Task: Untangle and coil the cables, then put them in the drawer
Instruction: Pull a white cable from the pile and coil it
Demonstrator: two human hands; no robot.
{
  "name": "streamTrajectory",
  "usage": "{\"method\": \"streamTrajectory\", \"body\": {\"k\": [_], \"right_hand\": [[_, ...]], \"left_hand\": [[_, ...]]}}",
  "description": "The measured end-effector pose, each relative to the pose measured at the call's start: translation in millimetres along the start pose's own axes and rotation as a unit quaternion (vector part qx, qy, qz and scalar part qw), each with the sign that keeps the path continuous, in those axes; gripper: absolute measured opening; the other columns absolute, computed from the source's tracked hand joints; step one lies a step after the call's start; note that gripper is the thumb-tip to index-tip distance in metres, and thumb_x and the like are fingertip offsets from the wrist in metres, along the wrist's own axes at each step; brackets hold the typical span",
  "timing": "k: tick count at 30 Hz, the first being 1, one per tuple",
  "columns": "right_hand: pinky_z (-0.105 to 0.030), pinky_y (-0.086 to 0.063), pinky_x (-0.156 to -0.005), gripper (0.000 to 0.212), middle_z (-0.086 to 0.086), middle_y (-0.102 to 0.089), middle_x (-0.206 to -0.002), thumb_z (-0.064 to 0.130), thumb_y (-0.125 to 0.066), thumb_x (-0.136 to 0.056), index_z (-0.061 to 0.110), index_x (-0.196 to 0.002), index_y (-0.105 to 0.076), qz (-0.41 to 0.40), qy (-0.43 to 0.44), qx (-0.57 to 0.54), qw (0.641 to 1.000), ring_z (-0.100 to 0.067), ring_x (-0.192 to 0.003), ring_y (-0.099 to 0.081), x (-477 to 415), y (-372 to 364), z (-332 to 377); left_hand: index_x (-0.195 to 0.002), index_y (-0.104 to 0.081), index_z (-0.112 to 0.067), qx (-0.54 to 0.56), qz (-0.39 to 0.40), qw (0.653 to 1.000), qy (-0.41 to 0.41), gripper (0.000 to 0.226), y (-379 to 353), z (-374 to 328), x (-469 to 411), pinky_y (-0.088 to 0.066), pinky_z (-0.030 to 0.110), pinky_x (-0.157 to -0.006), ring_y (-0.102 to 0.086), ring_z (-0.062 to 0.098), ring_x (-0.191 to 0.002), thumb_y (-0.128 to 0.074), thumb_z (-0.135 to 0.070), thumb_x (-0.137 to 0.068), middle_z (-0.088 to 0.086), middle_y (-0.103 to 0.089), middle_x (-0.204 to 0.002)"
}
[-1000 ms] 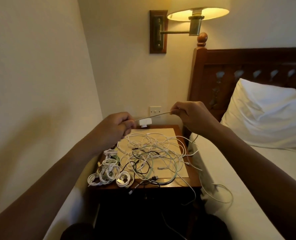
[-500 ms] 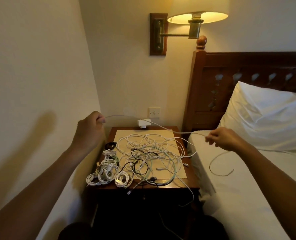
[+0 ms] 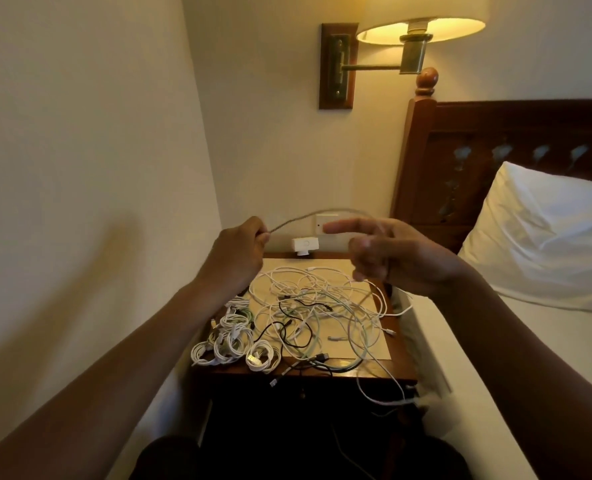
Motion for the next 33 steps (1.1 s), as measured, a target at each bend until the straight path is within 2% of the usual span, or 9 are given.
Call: {"method": "streamTrajectory", "body": {"k": [4,6,9,11,15,20,22,28,33], "right_hand": [[-0.028,-0.025,-0.05,0.042,0.002,-0.03,-0.064,0.048,-0.051,-0.099,0.016,-0.11,-0.076,-0.135,-0.045,0.102,0.985,-0.014,-0.055,-0.026,2,35,-19],[-0.03,-0.031,-0.051,0.033,-0.001,-0.043,-0.065,0.041,-0.05,-0.102,0.021,-0.099,-0.077,-0.212,-0.068,0.236,0.946,-0.02,-0.057,-0.035,3,54,-32],[-0.026,-0.042,-0.059,0.028,-0.001,-0.061,-0.077,0.031,-0.048,-0.107,0.027,-0.096,-0.074,-0.276,-0.08,0.362,0.887,-0.016,-0.066,-0.054,8,70,-47],[-0.019,-0.041,-0.062,0.026,0.01,-0.062,-0.085,0.028,-0.047,-0.109,0.03,-0.098,-0.07,-0.23,-0.112,0.432,0.865,-0.004,-0.07,-0.056,5,54,-63],[-0.02,-0.048,-0.072,0.025,0.018,-0.064,-0.098,0.032,-0.045,-0.109,0.026,-0.11,-0.07,-0.087,-0.12,0.499,0.854,-0.005,-0.083,-0.062,-6,-24,-83],[-0.02,-0.044,-0.058,0.025,0.006,-0.066,-0.081,0.033,-0.05,-0.107,0.017,-0.106,-0.07,-0.059,-0.007,0.531,0.845,-0.004,-0.066,-0.058,-7,-87,-23],[-0.015,-0.039,-0.051,0.023,0.01,-0.058,-0.067,0.031,-0.053,-0.107,0.018,-0.097,-0.07,-0.113,0.032,0.54,0.833,0.0,-0.054,-0.052,-9,-80,10],[-0.021,-0.042,-0.06,0.017,0.015,-0.067,-0.073,0.036,-0.061,-0.101,0.03,-0.092,-0.075,-0.217,0.062,0.514,0.827,0.002,-0.062,-0.057,-21,-10,32],[-0.019,-0.04,-0.059,0.028,0.012,-0.057,-0.075,0.036,-0.044,-0.109,0.028,-0.098,-0.069,-0.204,-0.002,0.4,0.894,0.005,-0.058,-0.051,-23,-9,-45]], "left_hand": [[-0.084,-0.067,-0.013,-0.036,0.052,0.993,0.095,0.034,-1,46,4,-0.038,0.033,-0.07,-0.06,0.024,-0.076,-0.046,-0.025,-0.108,0.004,-0.066,-0.082],[-0.072,-0.064,-0.015,0.115,0.107,0.975,0.158,0.042,-5,54,9,-0.036,0.033,-0.064,-0.052,0.019,-0.062,-0.045,-0.026,-0.108,0.002,-0.058,-0.07],[-0.079,-0.056,-0.012,0.555,0.168,0.782,0.228,0.03,-12,35,18,-0.035,0.027,-0.054,-0.036,0.013,-0.05,-0.047,-0.025,-0.105,0.0,-0.041,-0.062],[-0.088,-0.058,-0.011,0.653,0.166,0.714,0.192,0.022,-6,13,14,-0.04,0.023,-0.054,-0.04,0.01,-0.052,-0.047,-0.024,-0.102,-0.001,-0.047,-0.065],[-0.115,-0.065,-0.004,0.673,0.071,0.72,0.155,0.022,-3,-3,-1,-0.056,0.026,-0.07,-0.064,0.013,-0.073,-0.045,-0.011,-0.106,0.005,-0.069,-0.087],[-0.13,-0.064,-0.01,0.415,0.059,0.906,0.059,0.028,-13,-19,9,-0.059,0.028,-0.083,-0.074,0.02,-0.095,-0.048,-0.013,-0.107,0.007,-0.076,-0.105],[-0.117,-0.071,-0.013,0.332,0.141,0.933,0.003,0.025,-24,-34,22,-0.058,0.027,-0.076,-0.073,0.02,-0.083,-0.048,-0.016,-0.108,0.004,-0.077,-0.094],[-0.112,-0.068,0.003,0.559,0.271,0.782,0.053,0.038,-29,-46,49,-0.029,0.03,-0.056,-0.036,0.017,-0.054,-0.042,-0.024,-0.106,0.011,-0.051,-0.069],[-0.113,-0.066,0.0,0.66,0.235,0.711,0.056,0.03,-6,-56,36,-0.037,0.022,-0.052,-0.039,0.01,-0.051,-0.043,-0.017,-0.105,0.002,-0.05,-0.067]]}}
Point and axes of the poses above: each hand's wrist, its own x-axis away from the middle knuckle, its own y-axis out of the back of the hand, z = x × y, the point moved 8 cm from there along -x, towards the middle knuckle
